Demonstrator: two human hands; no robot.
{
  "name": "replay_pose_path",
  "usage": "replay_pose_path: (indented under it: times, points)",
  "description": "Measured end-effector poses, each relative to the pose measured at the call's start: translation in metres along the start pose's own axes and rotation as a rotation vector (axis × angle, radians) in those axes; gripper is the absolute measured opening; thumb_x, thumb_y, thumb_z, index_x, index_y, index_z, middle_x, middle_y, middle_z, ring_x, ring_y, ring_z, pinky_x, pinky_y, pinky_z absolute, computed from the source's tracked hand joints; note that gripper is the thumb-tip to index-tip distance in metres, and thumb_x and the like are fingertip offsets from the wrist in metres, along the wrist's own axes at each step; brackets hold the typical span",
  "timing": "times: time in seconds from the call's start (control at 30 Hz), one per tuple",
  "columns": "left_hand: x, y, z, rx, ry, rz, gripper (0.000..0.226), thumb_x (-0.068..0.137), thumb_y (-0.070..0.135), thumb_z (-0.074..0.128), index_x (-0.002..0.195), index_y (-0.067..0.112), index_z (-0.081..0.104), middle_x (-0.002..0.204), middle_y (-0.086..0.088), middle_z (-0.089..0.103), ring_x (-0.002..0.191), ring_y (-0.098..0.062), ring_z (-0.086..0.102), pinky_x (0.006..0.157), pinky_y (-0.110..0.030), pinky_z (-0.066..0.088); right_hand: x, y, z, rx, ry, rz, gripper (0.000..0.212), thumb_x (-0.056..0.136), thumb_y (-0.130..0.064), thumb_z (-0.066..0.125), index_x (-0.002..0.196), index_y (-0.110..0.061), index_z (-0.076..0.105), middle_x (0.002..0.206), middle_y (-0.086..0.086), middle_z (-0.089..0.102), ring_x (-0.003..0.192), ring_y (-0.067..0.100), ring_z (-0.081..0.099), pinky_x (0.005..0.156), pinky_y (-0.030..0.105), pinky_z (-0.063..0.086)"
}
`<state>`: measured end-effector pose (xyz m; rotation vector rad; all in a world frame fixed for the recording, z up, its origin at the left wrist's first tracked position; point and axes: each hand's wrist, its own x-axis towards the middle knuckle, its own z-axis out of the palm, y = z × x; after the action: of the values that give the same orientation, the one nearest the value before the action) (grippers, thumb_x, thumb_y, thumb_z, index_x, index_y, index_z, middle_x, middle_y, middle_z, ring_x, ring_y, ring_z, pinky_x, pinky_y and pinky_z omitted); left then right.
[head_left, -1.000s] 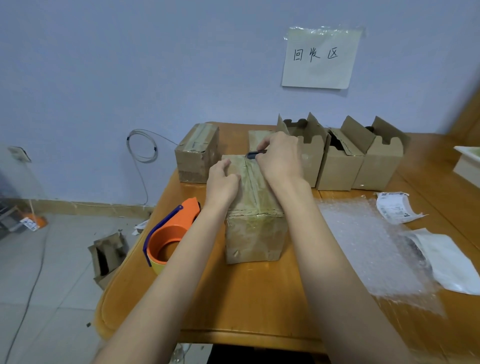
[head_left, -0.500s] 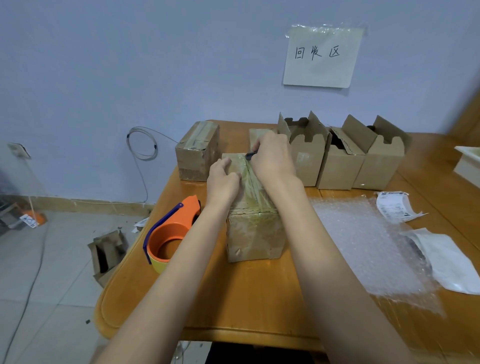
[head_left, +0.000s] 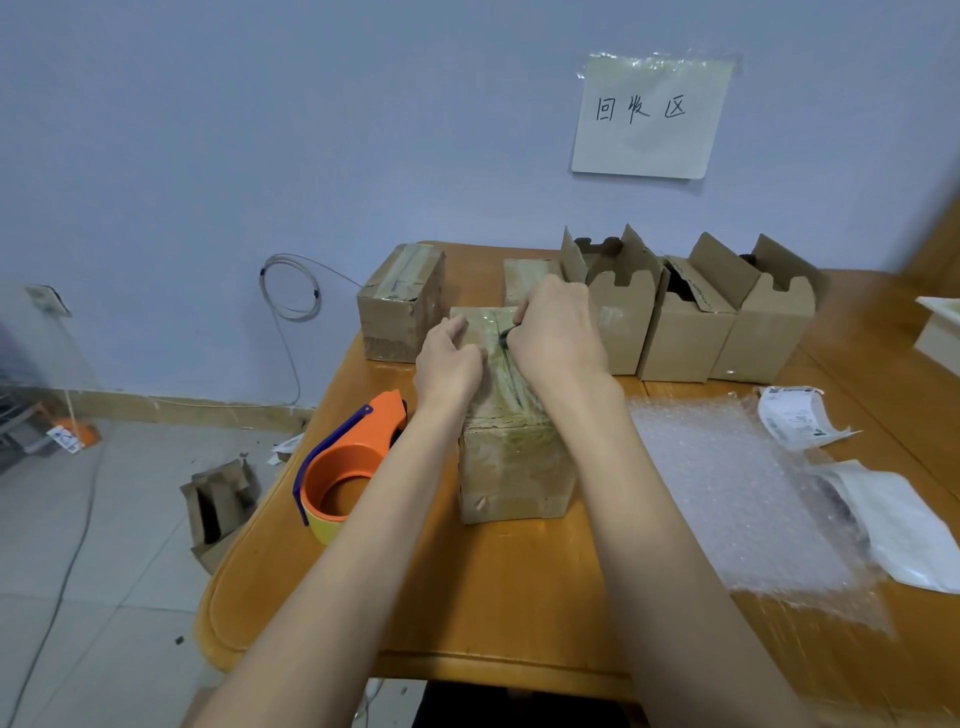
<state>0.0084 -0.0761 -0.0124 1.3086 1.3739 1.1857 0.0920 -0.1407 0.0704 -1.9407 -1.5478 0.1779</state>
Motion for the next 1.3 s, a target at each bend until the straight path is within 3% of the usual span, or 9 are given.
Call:
replay_pose_path:
  times: [0.17,0.43,0.93,1.17,1.3]
  points:
    - [0.006,-0.002,-0.002,-0.021,0.02,-0.024,0.06,0.085,0.007,0.055,0.142,0.023,0.047,0.151,0.007,0.041,0.128,-0.023,0.052,0.107,-0.047,0.041,-0.005,0.002,0.004,0.024,0.041,-0.001,0.023,0.091,0.004,0.049,0.105,-0.003,0.065,0.108,0.015,0.059,0.093,0.032,0.06,0.079,0.041,0.054]
    - [0.022,0.001,-0.007,-0.04,0.085,-0.074,0.057,0.084,0.004,0.058,0.139,0.02,0.051,0.143,0.003,0.051,0.122,-0.025,0.056,0.105,-0.044,0.043,-0.003,-0.004,0.012,0.027,0.023,-0.044,0.027,0.088,0.008,0.047,0.103,-0.001,0.067,0.102,0.017,0.063,0.096,0.033,0.06,0.081,0.041,0.054]
    - [0.018,0.004,-0.007,-0.025,0.12,-0.068,0.054,0.087,0.003,0.06,0.138,0.02,0.052,0.144,0.001,0.051,0.127,-0.024,0.05,0.109,-0.04,0.039,-0.024,0.0,-0.007,0.015,-0.025,-0.012,0.024,0.088,0.004,0.054,0.107,-0.005,0.067,0.11,0.013,0.062,0.093,0.03,0.062,0.079,0.041,0.057]
    - [0.015,0.007,-0.007,-0.027,0.124,-0.071,0.055,0.087,0.002,0.058,0.138,0.02,0.052,0.145,0.0,0.049,0.127,-0.024,0.05,0.109,-0.04,0.039,-0.041,0.003,-0.017,-0.023,-0.033,-0.028,0.025,0.089,0.001,0.054,0.108,-0.007,0.067,0.107,0.012,0.064,0.093,0.028,0.063,0.08,0.038,0.057]
    - [0.014,0.008,-0.007,-0.042,0.122,-0.079,0.055,0.086,0.001,0.058,0.138,0.02,0.052,0.143,-0.001,0.05,0.126,-0.024,0.05,0.108,-0.04,0.04,-0.051,0.005,-0.022,-0.039,-0.046,-0.039,0.024,0.089,0.0,0.055,0.107,-0.009,0.068,0.104,0.01,0.063,0.085,0.023,0.059,0.071,0.031,0.054]
